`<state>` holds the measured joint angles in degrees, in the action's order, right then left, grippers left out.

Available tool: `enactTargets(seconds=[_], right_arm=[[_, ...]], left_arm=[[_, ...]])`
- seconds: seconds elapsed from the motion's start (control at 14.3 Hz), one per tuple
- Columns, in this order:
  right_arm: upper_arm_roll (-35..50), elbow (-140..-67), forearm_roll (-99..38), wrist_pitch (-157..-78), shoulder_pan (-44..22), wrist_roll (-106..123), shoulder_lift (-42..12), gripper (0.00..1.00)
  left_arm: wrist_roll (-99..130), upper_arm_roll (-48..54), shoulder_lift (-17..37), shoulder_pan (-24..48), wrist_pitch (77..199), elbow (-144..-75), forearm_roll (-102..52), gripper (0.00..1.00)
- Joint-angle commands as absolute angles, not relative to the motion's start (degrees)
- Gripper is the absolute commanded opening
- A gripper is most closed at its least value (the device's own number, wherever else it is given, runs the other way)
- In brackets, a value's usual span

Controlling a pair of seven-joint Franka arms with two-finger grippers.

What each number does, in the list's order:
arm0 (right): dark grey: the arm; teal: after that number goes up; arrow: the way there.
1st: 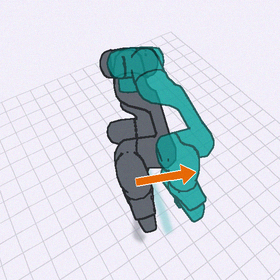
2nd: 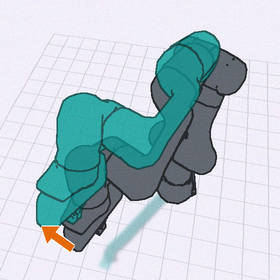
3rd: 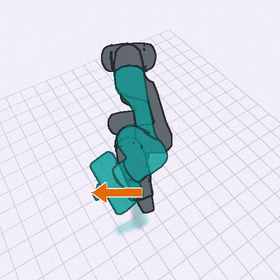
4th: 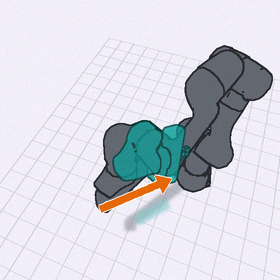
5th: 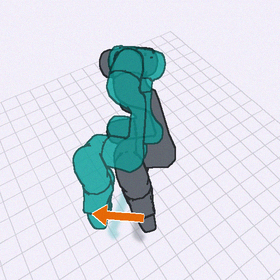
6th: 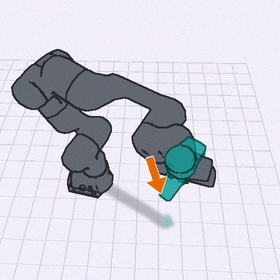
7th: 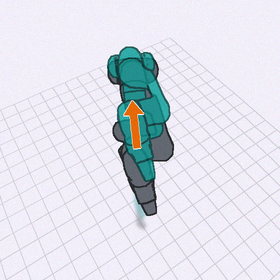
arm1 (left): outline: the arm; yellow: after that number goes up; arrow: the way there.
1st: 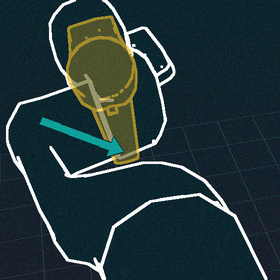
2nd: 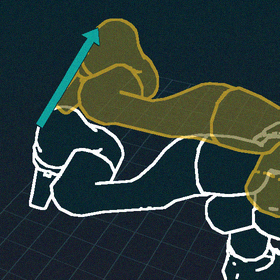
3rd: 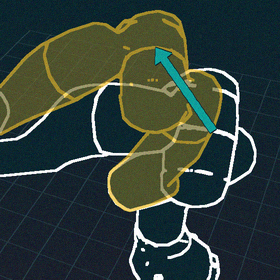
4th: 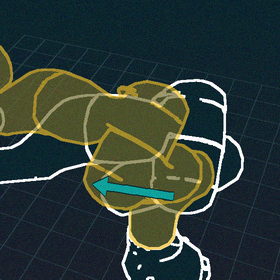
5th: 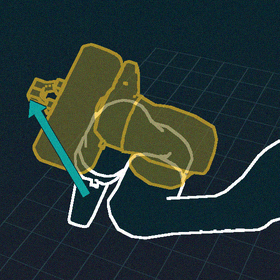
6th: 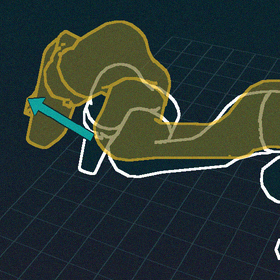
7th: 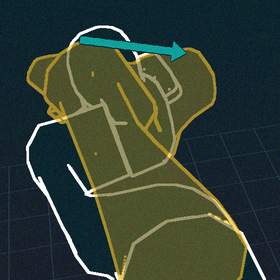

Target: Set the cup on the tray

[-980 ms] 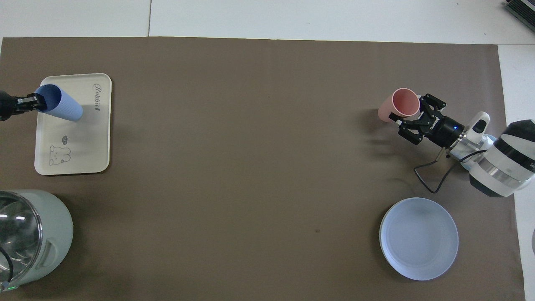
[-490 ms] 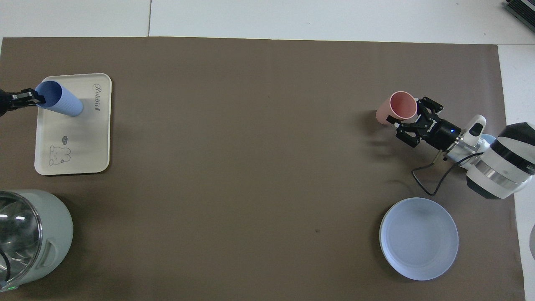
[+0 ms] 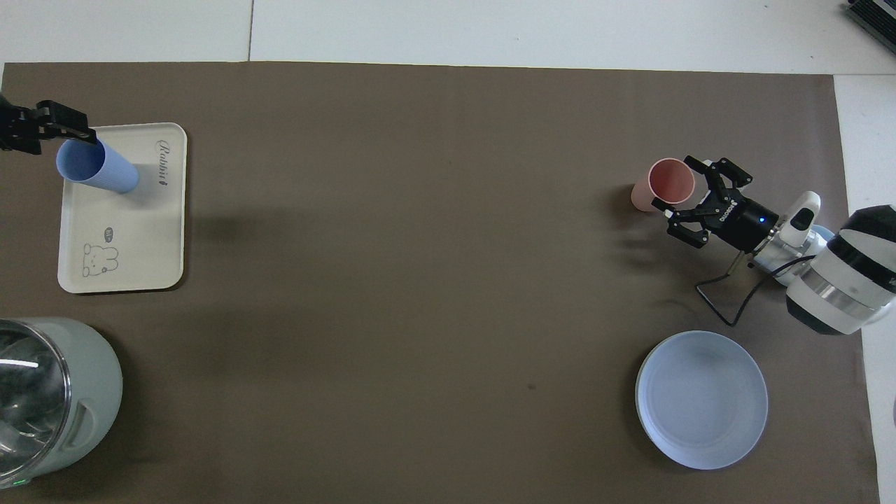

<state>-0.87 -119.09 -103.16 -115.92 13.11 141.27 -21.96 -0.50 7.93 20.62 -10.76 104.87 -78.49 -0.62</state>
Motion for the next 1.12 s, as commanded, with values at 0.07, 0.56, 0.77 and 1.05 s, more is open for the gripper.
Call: enactTargets(seconds=[0.07,0.56,0.77,1.05], right_arm=[[-0.5,-120.8,-102.4,-120.5,12.4,134.6,-13.6,1.0],[-0.9,-119.5,-78.1,-128.4,10.3,103.8,-1.9,1.0],[-0.5,-118.0,-63.6,-133.0,9.4,89.7,0.2,1.0],[-0.4,-117.9,-40.5,-138.1,3.3,66.9,1.9,1.0]], left_arm=[[2.6,7.2,16.3,-4.1,97.3,-76.6,3.2,0.86],[2.2,7.7,3.9,-2.1,90.5,-85.0,6.0,0.87],[2.9,7.6,3.3,-2.5,89.7,-85.7,5.9,1.0],[2.6,7.5,3.4,-2.6,91.0,-85.6,5.5,1.0]])
